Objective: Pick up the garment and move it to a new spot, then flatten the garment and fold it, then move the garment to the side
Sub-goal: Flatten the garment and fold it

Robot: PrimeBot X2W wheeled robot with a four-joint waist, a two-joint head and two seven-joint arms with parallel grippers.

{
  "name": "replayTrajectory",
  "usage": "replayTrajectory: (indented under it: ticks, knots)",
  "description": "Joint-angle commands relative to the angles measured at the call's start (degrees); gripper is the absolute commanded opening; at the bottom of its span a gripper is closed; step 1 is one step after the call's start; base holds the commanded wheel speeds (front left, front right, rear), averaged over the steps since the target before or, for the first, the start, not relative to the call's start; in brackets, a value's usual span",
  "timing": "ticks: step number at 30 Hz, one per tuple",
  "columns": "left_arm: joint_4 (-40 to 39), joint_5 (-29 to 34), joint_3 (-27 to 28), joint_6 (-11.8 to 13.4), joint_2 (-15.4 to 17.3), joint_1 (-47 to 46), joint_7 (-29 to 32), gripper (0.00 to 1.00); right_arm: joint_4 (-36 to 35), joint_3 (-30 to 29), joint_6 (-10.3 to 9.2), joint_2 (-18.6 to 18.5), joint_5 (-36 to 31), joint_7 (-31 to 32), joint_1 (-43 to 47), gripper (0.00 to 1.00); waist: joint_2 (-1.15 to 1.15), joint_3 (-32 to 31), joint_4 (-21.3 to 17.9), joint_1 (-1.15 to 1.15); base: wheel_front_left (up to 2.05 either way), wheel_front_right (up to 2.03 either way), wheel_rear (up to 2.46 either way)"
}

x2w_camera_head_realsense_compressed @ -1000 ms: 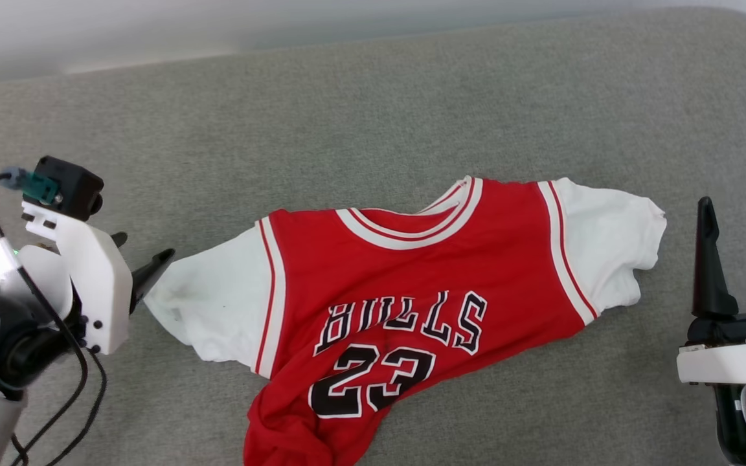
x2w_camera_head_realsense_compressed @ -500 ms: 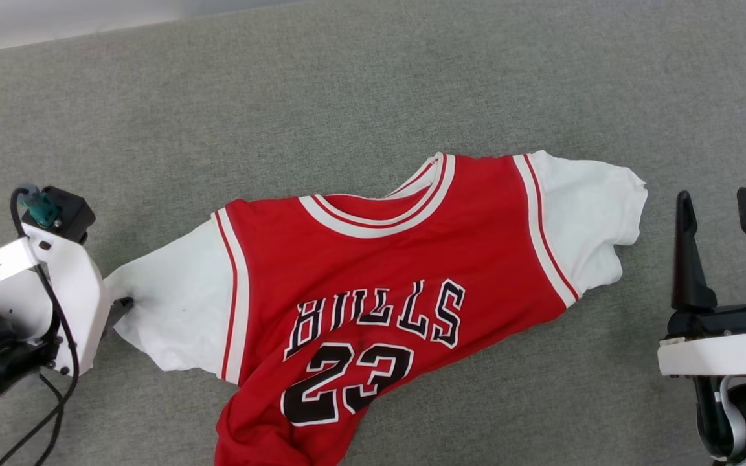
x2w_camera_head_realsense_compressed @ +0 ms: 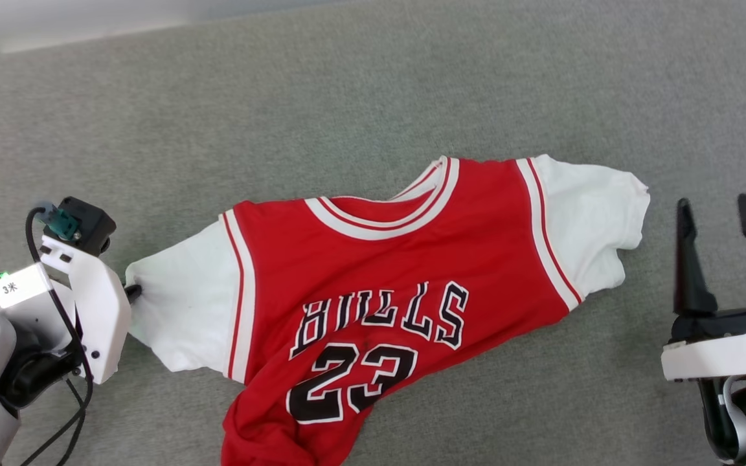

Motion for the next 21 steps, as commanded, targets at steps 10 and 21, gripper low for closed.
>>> replayTrajectory:
  ticks: [10,21]
  knots:
    - [-7.22,5.33,3.73,3.50,-0.68,2.78,-16.72,0.00,-1.17,4.58,-0.04,-11.56,3.46,22.71,2.08,1.00,0.00,-6.12,4.86,0.00,0.00,0.00,0.00]
    - [-27.60,5.06,5.73,6.56,0.69,5.17,-17.42,0.00,-4.00,2.40,-0.04,-22.96,12.64,55.21,-5.24,1.00,0.00,-2.38,10.06,0.00,0.00,0.00,0.00]
